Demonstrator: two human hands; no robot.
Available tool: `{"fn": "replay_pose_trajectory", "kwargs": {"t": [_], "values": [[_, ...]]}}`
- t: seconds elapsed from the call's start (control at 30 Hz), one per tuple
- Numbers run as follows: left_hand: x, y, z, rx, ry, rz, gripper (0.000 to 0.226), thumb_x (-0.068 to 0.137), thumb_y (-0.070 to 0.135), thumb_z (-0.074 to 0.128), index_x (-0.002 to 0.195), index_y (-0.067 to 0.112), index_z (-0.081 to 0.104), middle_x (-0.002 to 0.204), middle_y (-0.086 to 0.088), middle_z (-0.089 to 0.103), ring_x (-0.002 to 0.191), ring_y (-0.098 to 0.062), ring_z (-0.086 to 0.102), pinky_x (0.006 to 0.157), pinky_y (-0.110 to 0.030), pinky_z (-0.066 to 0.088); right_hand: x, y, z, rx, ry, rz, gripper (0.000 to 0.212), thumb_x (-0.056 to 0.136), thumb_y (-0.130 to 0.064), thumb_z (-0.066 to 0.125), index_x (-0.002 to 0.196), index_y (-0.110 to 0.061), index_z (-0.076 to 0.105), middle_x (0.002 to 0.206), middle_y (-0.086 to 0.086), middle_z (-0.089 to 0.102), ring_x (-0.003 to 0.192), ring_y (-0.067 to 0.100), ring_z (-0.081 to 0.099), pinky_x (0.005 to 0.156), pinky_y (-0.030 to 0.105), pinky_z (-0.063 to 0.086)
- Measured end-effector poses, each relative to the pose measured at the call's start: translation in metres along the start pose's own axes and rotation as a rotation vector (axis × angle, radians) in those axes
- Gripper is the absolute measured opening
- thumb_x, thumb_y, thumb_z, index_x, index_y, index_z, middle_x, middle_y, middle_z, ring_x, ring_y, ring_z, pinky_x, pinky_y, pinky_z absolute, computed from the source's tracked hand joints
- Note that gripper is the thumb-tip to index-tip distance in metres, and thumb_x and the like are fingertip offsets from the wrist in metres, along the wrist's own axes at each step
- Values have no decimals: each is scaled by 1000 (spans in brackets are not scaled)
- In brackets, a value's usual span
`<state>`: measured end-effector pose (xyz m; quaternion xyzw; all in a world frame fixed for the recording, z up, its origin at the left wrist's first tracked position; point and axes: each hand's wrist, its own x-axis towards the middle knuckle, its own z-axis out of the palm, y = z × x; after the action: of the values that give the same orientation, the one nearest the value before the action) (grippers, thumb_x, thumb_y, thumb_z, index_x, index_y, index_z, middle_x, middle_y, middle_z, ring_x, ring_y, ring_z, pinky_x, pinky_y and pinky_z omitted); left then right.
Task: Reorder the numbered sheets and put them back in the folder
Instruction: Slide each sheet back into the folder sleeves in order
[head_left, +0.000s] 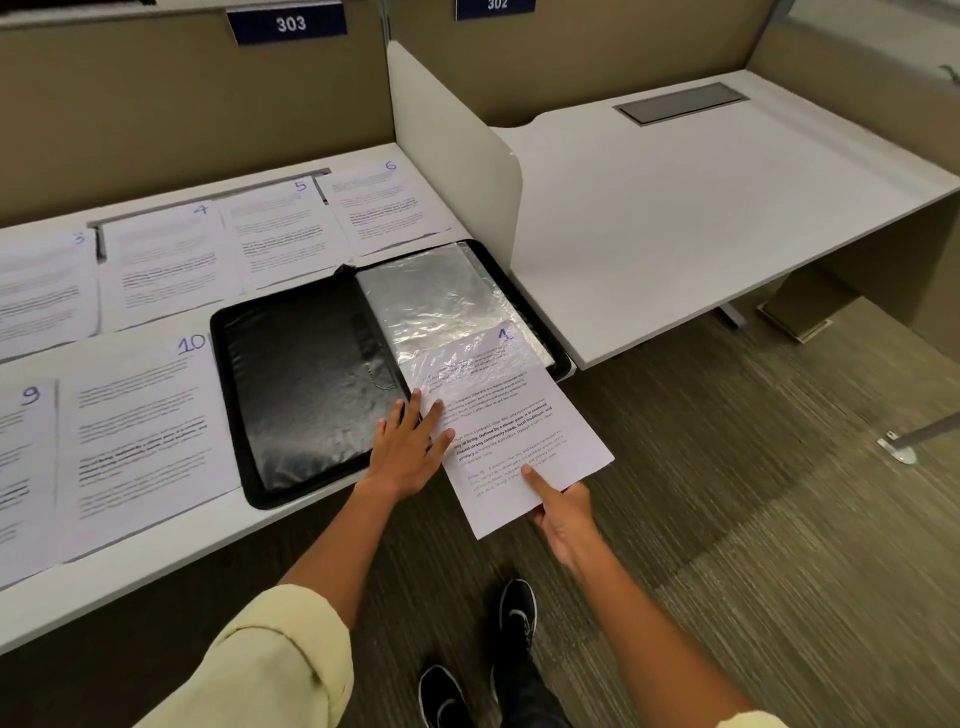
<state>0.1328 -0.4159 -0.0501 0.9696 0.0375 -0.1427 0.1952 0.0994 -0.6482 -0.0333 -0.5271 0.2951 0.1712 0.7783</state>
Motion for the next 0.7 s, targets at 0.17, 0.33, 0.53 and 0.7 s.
{"fn": "replay_pose_trajectory", "kwargs": {"t": [0.17, 0.33, 0.53, 0.7], "values": [[-1, -1, 2, 45, 17, 3, 67, 99, 61, 20, 157, 33, 4, 164, -1, -13, 151, -29, -10, 121, -49, 0, -9, 25, -17, -80, 14, 34, 29, 88, -2, 72, 115, -7, 64, 113, 14, 73, 100, 28, 72, 80, 40, 61], [-1, 0, 2, 49, 4, 11, 71, 98, 65, 25, 157, 33, 1, 164, 0, -15, 151, -30, -12, 121, -51, -1, -3, 22, -7, -93, 31, 8, 25, 89, 0, 69, 113, -6, 64, 111, 13, 73, 97, 26, 73, 78, 37, 61], [-2, 1, -2, -3, -33, 9, 78, 95, 68, 30, 156, 34, -4, 163, 4, -19, 150, -29, -16, 120, -51, -5, 19, -4, 32, -112, 1, -14, 23, 92, -2, 66, 112, -12, 63, 111, 7, 72, 100, 23, 72, 84, 40, 61], [-2, 3, -2, -10, -27, 7, 82, 93, 70, 31, 157, 33, -4, 162, 7, -19, 149, -28, -17, 122, -52, -4, 30, -5, 41, -98, -1, 22, 26, 90, -4, 69, 114, -14, 63, 114, 7, 72, 105, 23, 70, 85, 40, 60]]}}
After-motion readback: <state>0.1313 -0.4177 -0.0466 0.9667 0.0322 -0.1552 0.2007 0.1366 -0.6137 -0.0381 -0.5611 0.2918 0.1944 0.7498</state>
